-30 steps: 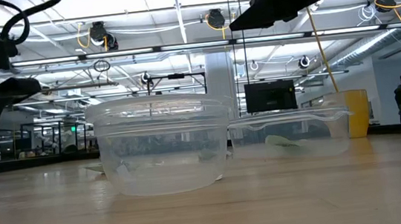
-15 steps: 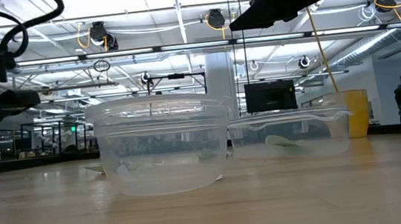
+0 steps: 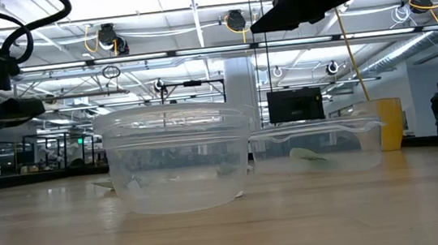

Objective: Pick and place items into bin
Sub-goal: Put the Stevia packet into the left transparent bin

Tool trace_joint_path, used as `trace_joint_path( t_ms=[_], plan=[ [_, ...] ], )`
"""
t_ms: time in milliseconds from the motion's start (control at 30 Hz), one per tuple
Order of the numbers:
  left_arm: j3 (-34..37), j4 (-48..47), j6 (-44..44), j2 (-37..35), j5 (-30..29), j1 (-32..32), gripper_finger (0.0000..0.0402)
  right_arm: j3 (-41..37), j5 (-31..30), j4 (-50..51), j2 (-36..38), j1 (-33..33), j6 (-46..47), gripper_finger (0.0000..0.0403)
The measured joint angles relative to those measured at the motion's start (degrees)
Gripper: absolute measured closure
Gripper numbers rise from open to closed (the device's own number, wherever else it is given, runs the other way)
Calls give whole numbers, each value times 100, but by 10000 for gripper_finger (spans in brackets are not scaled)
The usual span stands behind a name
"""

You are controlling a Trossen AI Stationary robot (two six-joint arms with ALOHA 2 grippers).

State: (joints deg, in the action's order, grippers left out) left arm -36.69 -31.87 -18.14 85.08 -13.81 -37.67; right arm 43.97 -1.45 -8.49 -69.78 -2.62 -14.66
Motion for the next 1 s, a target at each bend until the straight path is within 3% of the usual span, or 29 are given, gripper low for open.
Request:
trace_joint_path(
  t_ms=[100,300,433,600,733,900,1000],
  plan=[
    [-14,194,35,-34,-265,11,393,0,1,-35,1,0,1,271],
    [-419,762,627,-42,-1385,225,379,0,0,-33,2,1,2,271],
    [-921,1072,1367,-44,-1564,629,394,0,0,-33,0,1,2,271],
    [-1360,2097,1663,-51,-1246,1139,385,0,0,-33,0,0,31,271],
    [-1392,2835,1694,-10,-447,1449,386,0,0,-30,0,1,37,271],
    [-1409,3660,1927,617,332,1517,391,0,0,-26,0,1,39,271],
    [-1580,3753,2380,1106,515,1419,380,0,0,11,1,1,42,271]
  ],
)
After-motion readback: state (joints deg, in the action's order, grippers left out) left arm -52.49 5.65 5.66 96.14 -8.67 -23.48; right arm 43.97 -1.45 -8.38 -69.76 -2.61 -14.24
